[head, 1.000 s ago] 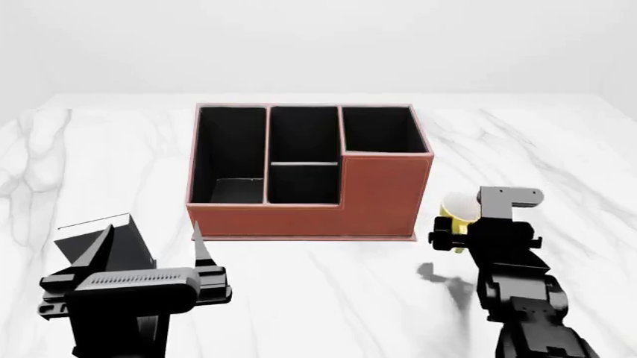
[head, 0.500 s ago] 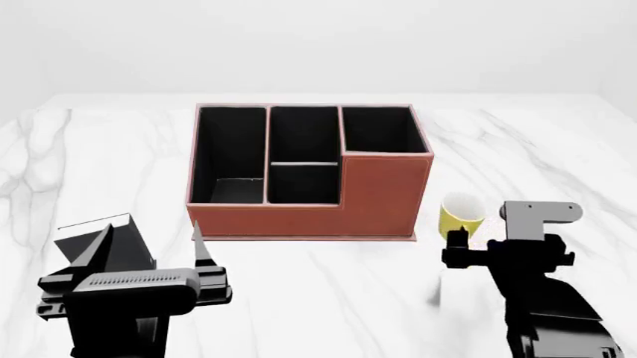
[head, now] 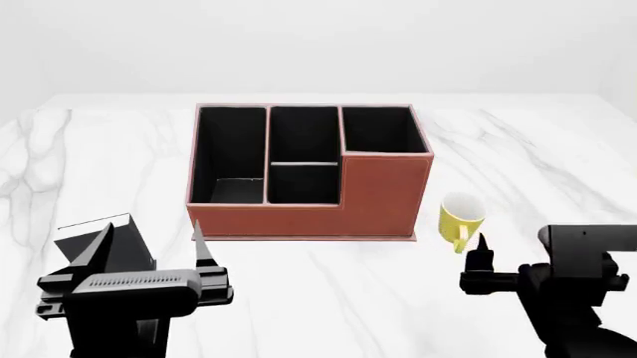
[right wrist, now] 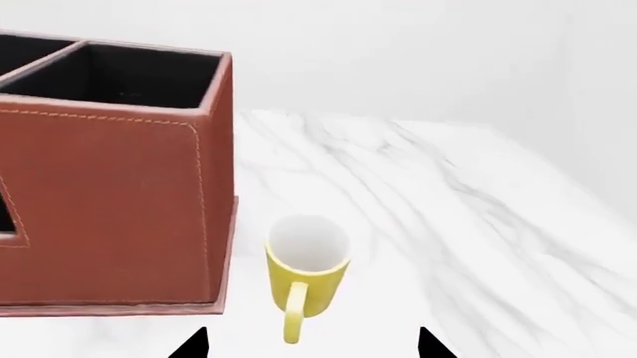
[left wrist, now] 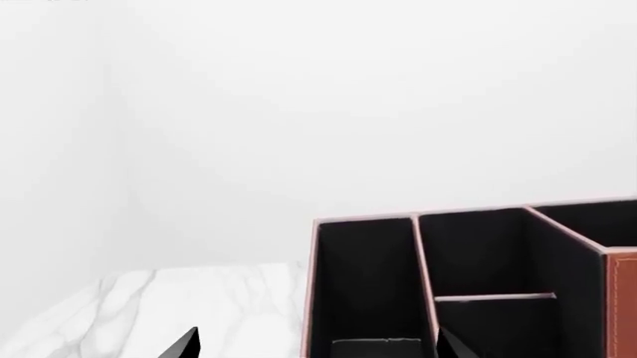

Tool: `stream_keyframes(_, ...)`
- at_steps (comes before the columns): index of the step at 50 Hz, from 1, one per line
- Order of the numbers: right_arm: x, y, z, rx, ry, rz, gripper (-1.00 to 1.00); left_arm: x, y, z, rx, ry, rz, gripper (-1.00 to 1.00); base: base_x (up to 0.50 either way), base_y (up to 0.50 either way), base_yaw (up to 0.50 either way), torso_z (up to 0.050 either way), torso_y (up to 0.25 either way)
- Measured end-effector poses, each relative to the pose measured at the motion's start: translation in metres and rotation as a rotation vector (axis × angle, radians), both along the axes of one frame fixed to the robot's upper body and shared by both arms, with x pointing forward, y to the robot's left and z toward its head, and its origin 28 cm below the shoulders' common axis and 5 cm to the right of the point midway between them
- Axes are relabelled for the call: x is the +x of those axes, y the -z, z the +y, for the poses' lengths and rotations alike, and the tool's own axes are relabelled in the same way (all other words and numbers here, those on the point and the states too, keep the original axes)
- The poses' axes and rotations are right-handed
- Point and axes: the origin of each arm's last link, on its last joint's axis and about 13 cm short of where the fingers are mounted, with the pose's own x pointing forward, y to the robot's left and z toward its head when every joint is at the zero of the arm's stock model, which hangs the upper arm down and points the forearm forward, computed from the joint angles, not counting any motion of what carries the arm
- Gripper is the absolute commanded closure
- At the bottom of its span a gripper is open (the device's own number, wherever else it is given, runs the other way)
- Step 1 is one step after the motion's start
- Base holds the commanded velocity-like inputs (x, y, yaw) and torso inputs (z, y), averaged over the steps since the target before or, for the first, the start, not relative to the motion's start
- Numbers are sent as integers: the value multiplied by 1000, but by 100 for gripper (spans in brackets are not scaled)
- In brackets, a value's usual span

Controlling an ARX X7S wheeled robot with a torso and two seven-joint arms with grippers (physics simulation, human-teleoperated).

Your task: Pick up the yellow and white mug and place it to the right of the caddy.

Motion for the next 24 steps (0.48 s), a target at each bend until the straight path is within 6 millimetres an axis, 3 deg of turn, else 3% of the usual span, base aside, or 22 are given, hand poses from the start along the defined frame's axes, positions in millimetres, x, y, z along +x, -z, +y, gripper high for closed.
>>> stream_keyframes(24, -44, -23, 9, -34, -26, -133, -100, -3, 0, -2, 5, 4, -8, -100, 0, 0, 0, 0, 0)
